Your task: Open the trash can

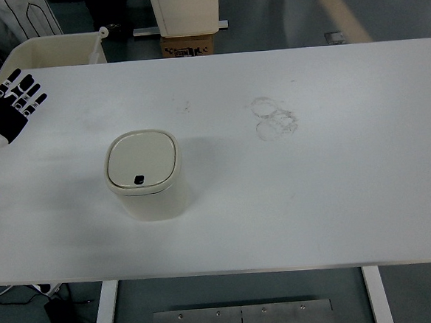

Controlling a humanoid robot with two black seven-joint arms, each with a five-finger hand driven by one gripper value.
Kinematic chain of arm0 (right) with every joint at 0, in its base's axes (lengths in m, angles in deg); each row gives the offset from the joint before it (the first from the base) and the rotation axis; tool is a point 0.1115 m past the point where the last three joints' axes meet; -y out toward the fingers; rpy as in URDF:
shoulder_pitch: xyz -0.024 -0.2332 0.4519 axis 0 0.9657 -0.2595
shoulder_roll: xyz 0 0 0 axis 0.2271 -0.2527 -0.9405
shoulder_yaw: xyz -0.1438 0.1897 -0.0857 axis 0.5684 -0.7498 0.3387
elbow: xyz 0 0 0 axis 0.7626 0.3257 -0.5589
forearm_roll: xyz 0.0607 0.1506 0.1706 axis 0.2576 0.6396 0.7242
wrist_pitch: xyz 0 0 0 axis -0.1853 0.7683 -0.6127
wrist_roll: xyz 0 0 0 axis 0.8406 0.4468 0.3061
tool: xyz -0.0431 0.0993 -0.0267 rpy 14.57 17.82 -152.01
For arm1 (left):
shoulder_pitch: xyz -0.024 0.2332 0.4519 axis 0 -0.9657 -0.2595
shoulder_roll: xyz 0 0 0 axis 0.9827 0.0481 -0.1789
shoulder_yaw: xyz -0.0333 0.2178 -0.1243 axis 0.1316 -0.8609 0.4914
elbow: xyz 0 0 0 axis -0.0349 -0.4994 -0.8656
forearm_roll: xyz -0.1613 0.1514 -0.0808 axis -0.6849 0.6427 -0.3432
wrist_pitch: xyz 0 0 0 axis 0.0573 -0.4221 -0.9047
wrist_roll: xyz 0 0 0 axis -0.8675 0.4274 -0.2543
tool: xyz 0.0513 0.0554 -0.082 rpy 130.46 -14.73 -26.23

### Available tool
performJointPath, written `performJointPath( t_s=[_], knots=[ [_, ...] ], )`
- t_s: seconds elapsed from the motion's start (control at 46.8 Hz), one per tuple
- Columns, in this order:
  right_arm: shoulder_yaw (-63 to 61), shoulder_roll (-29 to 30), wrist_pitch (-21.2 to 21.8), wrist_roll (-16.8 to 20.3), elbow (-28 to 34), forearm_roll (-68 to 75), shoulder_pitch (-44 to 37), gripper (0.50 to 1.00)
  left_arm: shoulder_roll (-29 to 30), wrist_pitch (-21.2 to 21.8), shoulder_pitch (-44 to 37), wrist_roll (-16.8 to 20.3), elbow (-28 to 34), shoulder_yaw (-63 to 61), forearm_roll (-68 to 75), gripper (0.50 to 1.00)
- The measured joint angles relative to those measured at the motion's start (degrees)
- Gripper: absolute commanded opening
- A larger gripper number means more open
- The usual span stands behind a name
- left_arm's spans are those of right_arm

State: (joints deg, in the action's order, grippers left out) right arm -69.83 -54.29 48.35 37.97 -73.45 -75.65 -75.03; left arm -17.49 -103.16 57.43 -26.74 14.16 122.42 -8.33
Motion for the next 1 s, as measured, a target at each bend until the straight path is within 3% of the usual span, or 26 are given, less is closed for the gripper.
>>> performJointPath(
  t_s=[1.004],
  knots=[
    [0.0,0.0,0.0,0.0,0.0,0.0,0.0,0.991,-0.8,1.4,0.4,-0.3,-0.2,-0.3,0.4,1.0]
  ],
)
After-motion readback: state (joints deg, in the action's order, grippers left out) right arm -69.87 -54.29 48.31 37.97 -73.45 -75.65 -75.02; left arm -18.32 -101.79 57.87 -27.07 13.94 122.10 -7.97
